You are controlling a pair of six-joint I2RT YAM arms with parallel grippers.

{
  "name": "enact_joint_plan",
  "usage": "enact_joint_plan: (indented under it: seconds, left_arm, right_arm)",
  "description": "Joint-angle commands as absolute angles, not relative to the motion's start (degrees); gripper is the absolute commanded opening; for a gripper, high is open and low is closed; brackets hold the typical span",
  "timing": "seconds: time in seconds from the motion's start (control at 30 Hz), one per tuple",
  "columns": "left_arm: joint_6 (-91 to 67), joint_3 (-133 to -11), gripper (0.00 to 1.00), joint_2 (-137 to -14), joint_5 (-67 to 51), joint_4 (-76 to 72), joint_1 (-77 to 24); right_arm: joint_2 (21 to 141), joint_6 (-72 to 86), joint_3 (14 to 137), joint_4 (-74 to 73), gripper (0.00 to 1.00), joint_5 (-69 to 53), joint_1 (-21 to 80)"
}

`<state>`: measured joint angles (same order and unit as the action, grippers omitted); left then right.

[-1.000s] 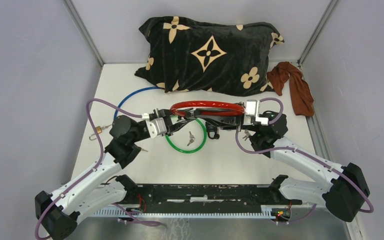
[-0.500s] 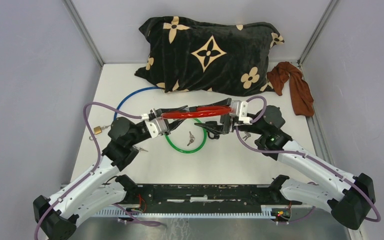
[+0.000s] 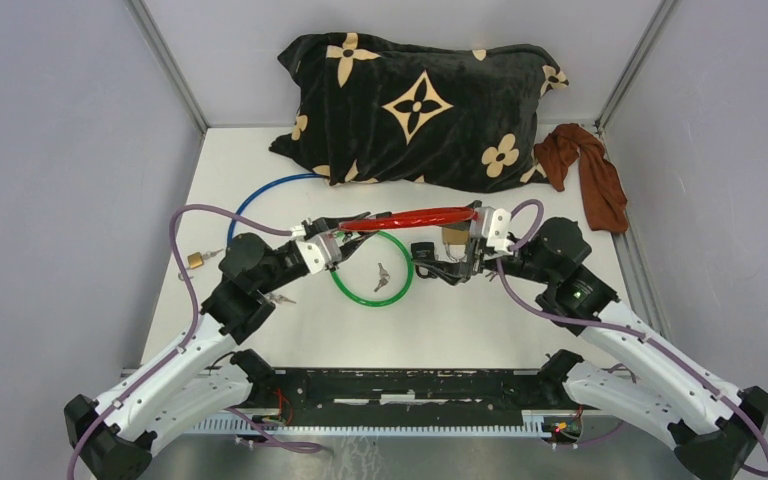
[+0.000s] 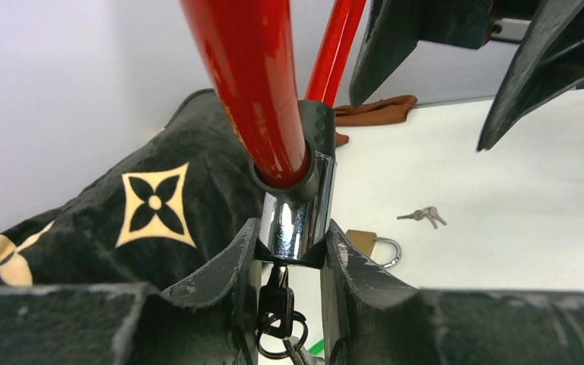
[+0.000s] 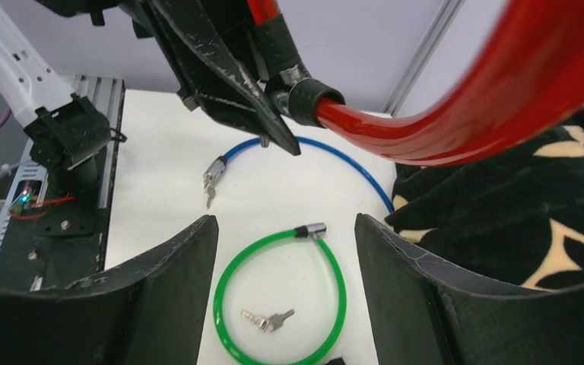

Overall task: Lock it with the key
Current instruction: Lock the lock.

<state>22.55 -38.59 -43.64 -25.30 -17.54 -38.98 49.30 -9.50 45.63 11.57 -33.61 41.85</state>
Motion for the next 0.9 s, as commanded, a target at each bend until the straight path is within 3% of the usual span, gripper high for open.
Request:
enact_joint_plan:
  seconds: [0.0,0.1,0.4,0.57,0.87]
  left_arm:
    - [23.8,-41.0,0.02,-42.2,-23.1,-17.4,-38.9]
    - [23.7,-41.1,0.02,-42.6,-22.5,-16.4,-38.9]
    - [23.9,-42.0,0.02,-43.7,-22.7,-12.5,-39.0]
    - [25.1,-42.2,0.02,-43.8,-22.8,-11.4,-39.0]
    - [27.2,-42.1,0.02,-43.4,-23.1,-10.9,-39.0]
  right_arm:
    - [46.6,-11.0,48.5,0.3,0.7,-33.7,41.8]
    - [46.5,-9.8,50.5,-3.3,0.67,-37.7,41.9]
    - [54.6,-3.1,56.1,6.0,0.58,-43.2,49.2]
    - [55.1,-2.2,56.2,17.9,0.59,-35.7,50.6]
    - [59.5,-1.5,57.0,21.6,0.61,-29.6,50.9]
